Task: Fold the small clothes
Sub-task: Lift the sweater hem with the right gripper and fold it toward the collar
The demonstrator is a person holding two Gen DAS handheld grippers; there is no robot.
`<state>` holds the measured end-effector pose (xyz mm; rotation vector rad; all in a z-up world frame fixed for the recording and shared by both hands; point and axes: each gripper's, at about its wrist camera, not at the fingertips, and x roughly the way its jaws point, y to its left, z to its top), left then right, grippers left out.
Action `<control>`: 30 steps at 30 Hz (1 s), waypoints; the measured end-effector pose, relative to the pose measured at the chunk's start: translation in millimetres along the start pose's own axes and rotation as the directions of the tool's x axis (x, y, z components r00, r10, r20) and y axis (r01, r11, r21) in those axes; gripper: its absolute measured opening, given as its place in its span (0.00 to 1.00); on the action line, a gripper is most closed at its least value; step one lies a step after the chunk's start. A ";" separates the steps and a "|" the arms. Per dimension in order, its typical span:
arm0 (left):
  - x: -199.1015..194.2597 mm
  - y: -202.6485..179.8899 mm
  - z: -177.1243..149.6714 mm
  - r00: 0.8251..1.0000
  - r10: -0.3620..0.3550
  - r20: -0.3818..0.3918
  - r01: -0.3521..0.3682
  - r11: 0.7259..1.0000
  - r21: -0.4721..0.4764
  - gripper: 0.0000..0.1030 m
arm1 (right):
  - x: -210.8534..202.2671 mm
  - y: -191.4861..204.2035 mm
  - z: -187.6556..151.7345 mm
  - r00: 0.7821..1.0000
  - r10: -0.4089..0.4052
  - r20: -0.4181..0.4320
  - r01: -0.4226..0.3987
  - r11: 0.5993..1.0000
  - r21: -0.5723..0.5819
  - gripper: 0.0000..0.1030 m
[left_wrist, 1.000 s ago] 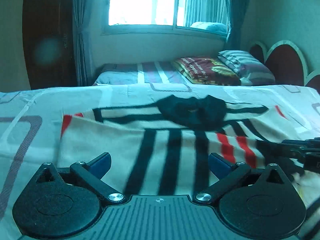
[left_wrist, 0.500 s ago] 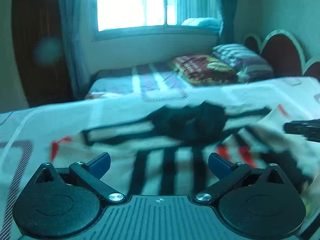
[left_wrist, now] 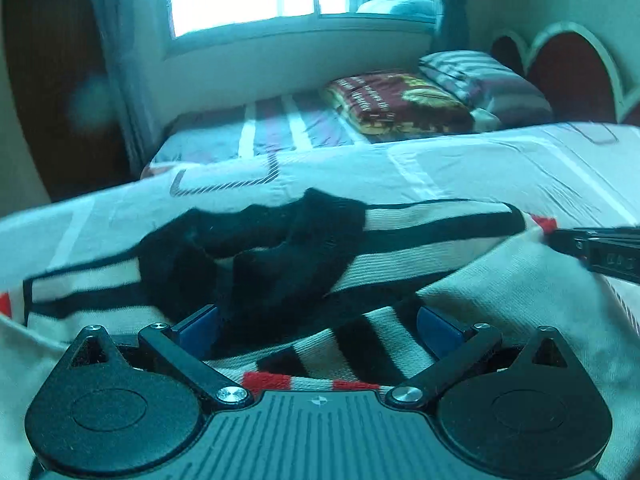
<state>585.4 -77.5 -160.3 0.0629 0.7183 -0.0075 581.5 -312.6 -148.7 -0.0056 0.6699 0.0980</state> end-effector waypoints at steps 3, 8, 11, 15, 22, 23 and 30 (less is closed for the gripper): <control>-6.3 0.5 -0.9 1.000 -0.004 0.006 0.004 1.000 0.002 1.00 | -12.8 -8.3 2.6 0.999 0.034 -0.003 -0.033 0.999 0.029 0.21; -70.4 28.9 -25.8 0.997 0.012 0.083 -0.011 1.000 -0.002 1.00 | -84.1 -9.1 -18.3 0.992 0.114 0.062 -0.114 0.993 -0.012 0.21; -101.4 62.0 -61.4 0.996 0.058 0.072 -0.054 0.997 -0.060 1.00 | -113.9 -1.3 -47.3 0.987 0.155 0.027 -0.154 0.987 -0.047 0.21; -104.0 91.4 -90.9 0.996 0.088 0.026 -0.087 0.995 -0.058 1.00 | -112.7 22.5 -84.2 0.995 0.088 -0.046 -0.094 0.984 -0.152 0.24; -193.0 130.4 -104.0 0.994 0.064 0.089 -0.060 0.997 -0.045 1.00 | -190.2 18.9 -80.4 0.990 0.136 0.039 -0.134 0.990 -0.032 0.37; -207.7 140.8 -117.2 0.994 0.071 0.081 -0.069 0.997 -0.030 1.00 | -205.3 12.7 -88.5 0.987 0.158 0.023 -0.158 0.987 -0.004 0.41; -295.1 226.4 -223.9 0.991 -0.036 -0.126 0.010 0.979 -0.205 0.62 | -295.6 -12.2 -176.5 0.966 0.227 -0.127 -0.212 0.970 0.124 0.55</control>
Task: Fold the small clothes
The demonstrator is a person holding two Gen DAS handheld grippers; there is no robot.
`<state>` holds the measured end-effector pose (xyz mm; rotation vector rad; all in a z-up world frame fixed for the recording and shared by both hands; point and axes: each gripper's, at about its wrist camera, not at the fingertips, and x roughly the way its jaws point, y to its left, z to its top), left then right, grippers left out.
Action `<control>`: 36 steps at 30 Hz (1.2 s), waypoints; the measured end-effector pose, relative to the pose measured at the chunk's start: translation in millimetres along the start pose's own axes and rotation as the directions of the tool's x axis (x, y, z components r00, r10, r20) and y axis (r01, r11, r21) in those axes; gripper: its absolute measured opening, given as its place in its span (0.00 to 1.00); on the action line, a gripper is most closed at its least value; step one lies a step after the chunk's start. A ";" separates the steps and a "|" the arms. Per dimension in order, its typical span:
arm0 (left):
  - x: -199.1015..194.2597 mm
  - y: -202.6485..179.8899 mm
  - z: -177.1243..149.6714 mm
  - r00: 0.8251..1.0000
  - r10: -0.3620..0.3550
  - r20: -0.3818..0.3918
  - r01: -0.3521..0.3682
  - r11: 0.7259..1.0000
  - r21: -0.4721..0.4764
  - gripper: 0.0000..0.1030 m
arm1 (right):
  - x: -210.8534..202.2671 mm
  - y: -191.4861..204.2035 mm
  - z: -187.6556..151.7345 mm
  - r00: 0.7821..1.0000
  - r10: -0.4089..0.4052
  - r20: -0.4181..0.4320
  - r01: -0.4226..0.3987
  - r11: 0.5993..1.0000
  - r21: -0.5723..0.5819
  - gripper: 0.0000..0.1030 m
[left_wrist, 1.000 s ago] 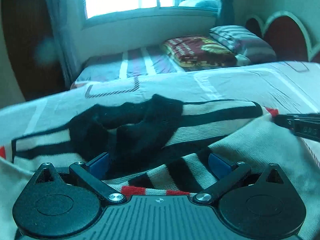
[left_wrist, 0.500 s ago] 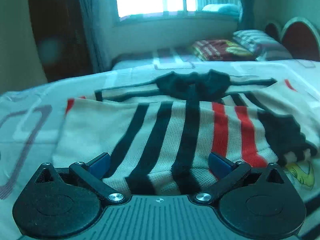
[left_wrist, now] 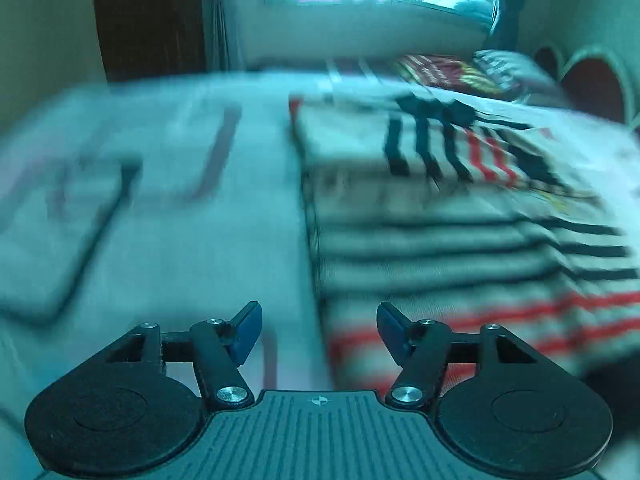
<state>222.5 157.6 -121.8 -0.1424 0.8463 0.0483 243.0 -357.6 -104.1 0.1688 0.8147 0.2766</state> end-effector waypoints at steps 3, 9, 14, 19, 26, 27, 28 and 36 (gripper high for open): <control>-10.0 29.4 -35.0 0.963 -0.262 -0.066 0.244 0.948 -0.203 0.62 | -21.1 -1.3 -36.2 0.997 0.059 -0.052 -0.053 0.993 0.108 0.55; -7.8 26.8 -71.3 0.894 -0.440 -0.087 0.401 0.871 -0.282 0.62 | -36.1 -4.6 -73.0 0.991 0.101 -0.087 -0.072 0.955 0.288 0.48; 10.5 36.2 -76.4 0.821 -0.570 -0.027 0.518 0.764 -0.384 0.57 | -24.5 -19.7 -82.8 0.971 0.238 -0.036 -0.198 0.872 0.447 0.47; 22.8 26.2 -75.8 0.816 -0.578 -0.019 0.528 0.757 -0.384 0.41 | -12.7 -18.8 -75.4 0.960 0.278 -0.043 -0.230 0.865 0.446 0.41; 27.4 25.9 -71.2 0.812 -0.584 -0.018 0.537 0.758 -0.370 0.41 | 3.7 -16.2 -76.2 0.935 0.348 -0.075 -0.274 0.839 0.471 0.20; 28.5 24.9 -69.2 0.815 -0.579 -0.021 0.533 0.763 -0.365 0.40 | 4.1 -14.6 -75.1 0.937 0.340 -0.081 -0.266 0.844 0.465 0.16; 28.4 22.4 -66.6 0.821 -0.570 -0.028 0.524 0.773 -0.358 0.23 | 3.8 -11.9 -73.9 0.940 0.330 -0.088 -0.259 0.856 0.448 0.08; -4.6 26.9 -60.9 0.835 -0.538 0.114 0.546 0.786 -0.289 0.06 | -29.5 1.4 -56.8 0.962 0.271 0.017 -0.264 0.918 0.297 0.05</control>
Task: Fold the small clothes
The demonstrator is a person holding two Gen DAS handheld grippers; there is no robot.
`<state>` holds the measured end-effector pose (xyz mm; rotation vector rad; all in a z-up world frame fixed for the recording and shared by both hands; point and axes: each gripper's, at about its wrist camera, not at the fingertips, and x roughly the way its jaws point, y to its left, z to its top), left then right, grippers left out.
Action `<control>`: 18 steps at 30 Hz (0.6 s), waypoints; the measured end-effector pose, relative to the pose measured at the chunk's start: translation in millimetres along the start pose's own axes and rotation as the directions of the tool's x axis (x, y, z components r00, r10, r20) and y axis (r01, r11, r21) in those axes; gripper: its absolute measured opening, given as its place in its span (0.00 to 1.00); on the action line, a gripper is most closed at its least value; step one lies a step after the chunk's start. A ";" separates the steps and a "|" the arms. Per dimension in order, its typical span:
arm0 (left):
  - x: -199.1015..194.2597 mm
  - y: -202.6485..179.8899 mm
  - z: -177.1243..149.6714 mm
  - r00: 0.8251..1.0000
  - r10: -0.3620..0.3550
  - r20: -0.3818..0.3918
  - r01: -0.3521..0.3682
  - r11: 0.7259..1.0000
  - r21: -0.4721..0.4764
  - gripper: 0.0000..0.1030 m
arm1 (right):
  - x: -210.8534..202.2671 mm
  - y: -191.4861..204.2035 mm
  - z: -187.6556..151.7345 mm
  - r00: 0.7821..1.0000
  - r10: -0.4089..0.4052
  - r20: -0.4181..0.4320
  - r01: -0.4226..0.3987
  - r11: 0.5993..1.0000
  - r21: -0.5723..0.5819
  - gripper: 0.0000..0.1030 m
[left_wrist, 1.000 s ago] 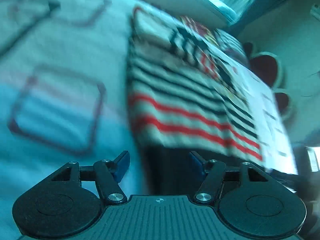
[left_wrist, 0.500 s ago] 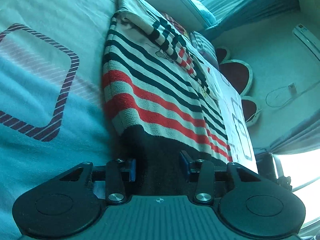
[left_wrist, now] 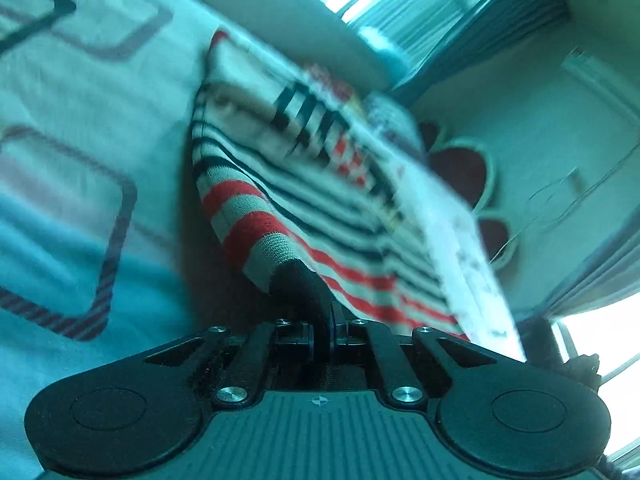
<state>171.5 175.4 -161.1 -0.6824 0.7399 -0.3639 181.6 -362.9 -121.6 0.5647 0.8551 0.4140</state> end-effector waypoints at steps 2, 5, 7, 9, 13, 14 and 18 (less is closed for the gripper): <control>-6.8 3.3 -2.2 1.000 0.025 0.013 -0.025 1.000 0.004 0.06 | -8.4 3.2 -1.9 1.000 0.003 0.020 -0.002 0.999 -0.033 0.05; 7.7 24.2 -16.1 0.991 0.115 -0.062 -0.116 0.993 -0.014 0.06 | 3.6 -21.3 -14.2 0.999 -0.052 -0.018 0.052 0.999 0.007 0.05; 6.8 34.6 -20.4 0.997 0.073 -0.032 -0.076 0.993 -0.094 0.06 | 7.8 -40.2 -20.9 0.999 -0.034 -0.015 0.035 0.995 0.094 0.04; 7.1 30.0 -20.3 0.996 0.088 -0.030 -0.090 0.993 -0.078 0.06 | 5.3 -36.2 -21.9 1.000 -0.029 0.001 0.029 0.995 0.099 0.04; 6.2 31.7 -20.0 0.998 0.064 -0.018 -0.066 0.990 -0.123 0.06 | 3.7 -26.5 -17.8 0.999 -0.036 0.018 0.035 0.997 0.063 0.05; 4.4 29.7 -18.5 0.999 0.046 -0.004 -0.046 0.990 -0.133 0.06 | 1.3 -22.9 -14.7 0.999 -0.029 0.036 0.027 0.998 0.058 0.05; -1.7 15.8 -1.6 0.998 0.000 0.064 0.007 0.993 -0.116 0.06 | -3.9 2.1 5.7 0.992 -0.045 0.119 0.048 0.998 -0.031 0.05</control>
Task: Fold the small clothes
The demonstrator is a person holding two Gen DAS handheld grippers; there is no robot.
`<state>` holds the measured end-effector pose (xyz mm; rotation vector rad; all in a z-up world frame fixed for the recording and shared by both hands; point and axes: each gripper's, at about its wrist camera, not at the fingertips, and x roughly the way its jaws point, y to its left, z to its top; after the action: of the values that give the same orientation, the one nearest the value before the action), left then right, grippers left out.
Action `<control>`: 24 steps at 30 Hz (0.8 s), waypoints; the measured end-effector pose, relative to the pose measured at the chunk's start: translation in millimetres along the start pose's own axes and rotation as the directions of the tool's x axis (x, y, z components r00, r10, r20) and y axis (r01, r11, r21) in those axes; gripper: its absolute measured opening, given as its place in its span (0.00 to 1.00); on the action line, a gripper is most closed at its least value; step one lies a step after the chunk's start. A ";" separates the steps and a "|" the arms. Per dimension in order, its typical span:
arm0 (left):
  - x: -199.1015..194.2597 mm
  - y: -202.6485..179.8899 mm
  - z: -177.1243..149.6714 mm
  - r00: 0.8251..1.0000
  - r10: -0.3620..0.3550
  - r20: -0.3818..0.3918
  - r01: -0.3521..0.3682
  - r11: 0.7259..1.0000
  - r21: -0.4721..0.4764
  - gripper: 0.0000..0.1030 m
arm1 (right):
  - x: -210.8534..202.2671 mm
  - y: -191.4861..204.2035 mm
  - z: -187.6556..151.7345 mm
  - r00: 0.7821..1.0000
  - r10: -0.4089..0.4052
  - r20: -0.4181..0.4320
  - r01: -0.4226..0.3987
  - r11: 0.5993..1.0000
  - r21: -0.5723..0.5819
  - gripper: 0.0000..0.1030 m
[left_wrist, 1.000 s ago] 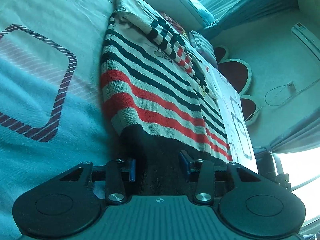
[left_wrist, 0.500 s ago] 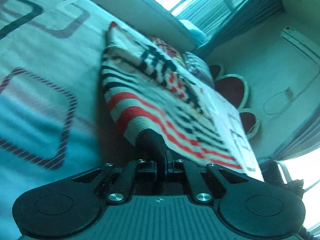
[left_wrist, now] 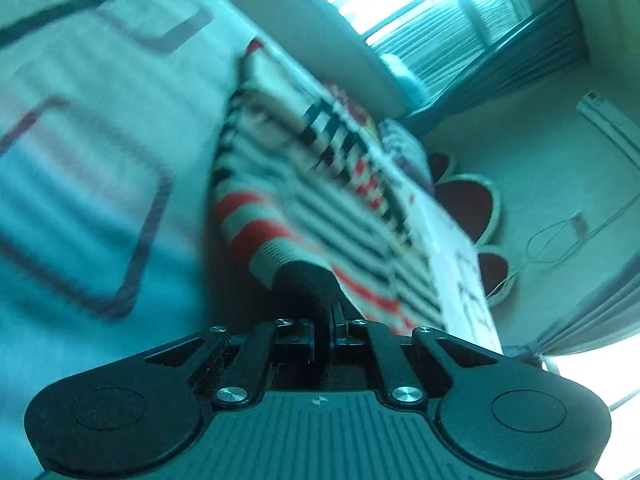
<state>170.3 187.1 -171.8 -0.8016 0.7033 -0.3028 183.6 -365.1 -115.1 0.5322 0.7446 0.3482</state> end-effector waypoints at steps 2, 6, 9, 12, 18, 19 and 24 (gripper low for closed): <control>1.9 -7.3 13.2 0.999 -0.024 0.040 0.024 1.000 -0.005 0.06 | -0.7 9.9 14.1 0.999 0.001 0.043 0.000 1.000 -0.027 0.05; 10.4 -29.1 48.8 0.996 -0.037 0.085 0.036 0.999 0.013 0.06 | 4.1 25.7 49.0 0.995 0.004 0.099 0.001 0.998 -0.056 0.05; 18.3 -51.8 88.6 0.995 -0.036 0.093 0.029 0.996 0.079 0.06 | 17.9 36.8 87.5 0.993 0.011 0.118 -0.004 0.998 -0.061 0.05; 34.9 -67.3 127.5 0.995 -0.026 0.093 0.014 0.992 0.123 0.06 | 36.1 43.6 126.5 0.990 0.027 0.139 -0.022 0.999 -0.039 0.05; 84.7 -83.0 197.2 0.996 0.011 0.089 -0.025 0.988 0.155 0.06 | 96.0 38.5 191.6 0.991 0.040 0.129 -0.046 0.998 0.046 0.05; 94.7 -82.4 206.7 0.996 0.022 0.089 -0.036 0.987 0.158 0.06 | 109.2 35.6 200.9 0.991 0.042 0.124 -0.048 0.998 0.051 0.05; 148.7 -67.9 244.1 0.993 0.092 0.073 -0.101 0.986 0.132 0.06 | 174.6 15.7 236.5 0.995 0.063 0.079 -0.071 0.992 0.102 0.05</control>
<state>445.7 202.2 -70.6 -0.6432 0.6495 -0.2325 471.5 -347.3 -56.3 0.6671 0.6755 0.3508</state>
